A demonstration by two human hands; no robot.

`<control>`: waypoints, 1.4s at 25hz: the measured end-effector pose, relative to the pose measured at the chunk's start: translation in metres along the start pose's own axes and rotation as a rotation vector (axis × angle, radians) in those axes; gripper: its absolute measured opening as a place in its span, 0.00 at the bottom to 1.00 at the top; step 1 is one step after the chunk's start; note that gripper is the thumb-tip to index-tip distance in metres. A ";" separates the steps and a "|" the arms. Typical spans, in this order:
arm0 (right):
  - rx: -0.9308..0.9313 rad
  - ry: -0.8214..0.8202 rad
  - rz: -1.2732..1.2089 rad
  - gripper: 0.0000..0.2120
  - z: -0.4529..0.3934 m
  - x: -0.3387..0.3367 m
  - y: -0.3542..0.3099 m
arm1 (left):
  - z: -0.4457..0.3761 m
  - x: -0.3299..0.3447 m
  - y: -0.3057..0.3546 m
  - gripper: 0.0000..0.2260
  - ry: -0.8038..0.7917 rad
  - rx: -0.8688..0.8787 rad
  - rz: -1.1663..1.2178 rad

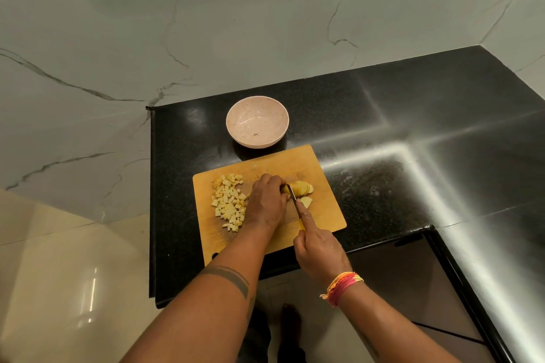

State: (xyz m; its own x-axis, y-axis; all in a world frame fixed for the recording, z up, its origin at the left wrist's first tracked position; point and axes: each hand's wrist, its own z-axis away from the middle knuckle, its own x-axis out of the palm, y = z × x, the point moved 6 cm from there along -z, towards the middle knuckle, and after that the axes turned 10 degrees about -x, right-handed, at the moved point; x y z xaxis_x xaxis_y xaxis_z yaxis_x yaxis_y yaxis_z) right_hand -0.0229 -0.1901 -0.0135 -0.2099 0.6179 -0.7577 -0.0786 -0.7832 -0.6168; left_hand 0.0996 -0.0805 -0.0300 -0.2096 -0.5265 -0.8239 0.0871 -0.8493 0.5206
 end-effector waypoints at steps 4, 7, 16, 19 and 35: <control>0.020 -0.006 0.008 0.36 -0.002 0.000 0.005 | 0.000 0.000 -0.004 0.11 0.000 -0.019 0.008; 0.020 -0.007 0.007 0.36 -0.004 -0.001 0.006 | 0.003 -0.003 -0.007 0.10 0.013 -0.032 0.023; 0.004 0.015 -0.005 0.35 -0.001 0.003 0.002 | 0.005 -0.002 0.001 0.12 -0.002 0.006 -0.084; -0.019 0.006 -0.009 0.36 -0.001 0.003 0.002 | 0.009 -0.005 -0.001 0.12 -0.006 0.038 -0.083; -0.018 -0.048 0.010 0.38 0.004 0.019 0.002 | 0.032 -0.003 -0.024 0.16 0.029 -0.074 -0.014</control>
State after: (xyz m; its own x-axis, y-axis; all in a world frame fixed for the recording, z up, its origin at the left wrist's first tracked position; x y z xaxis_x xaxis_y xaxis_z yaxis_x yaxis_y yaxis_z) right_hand -0.0313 -0.1802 -0.0280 -0.2576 0.6058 -0.7528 -0.0585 -0.7874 -0.6136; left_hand 0.0668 -0.0576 -0.0323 -0.1831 -0.5141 -0.8379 0.1558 -0.8567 0.4916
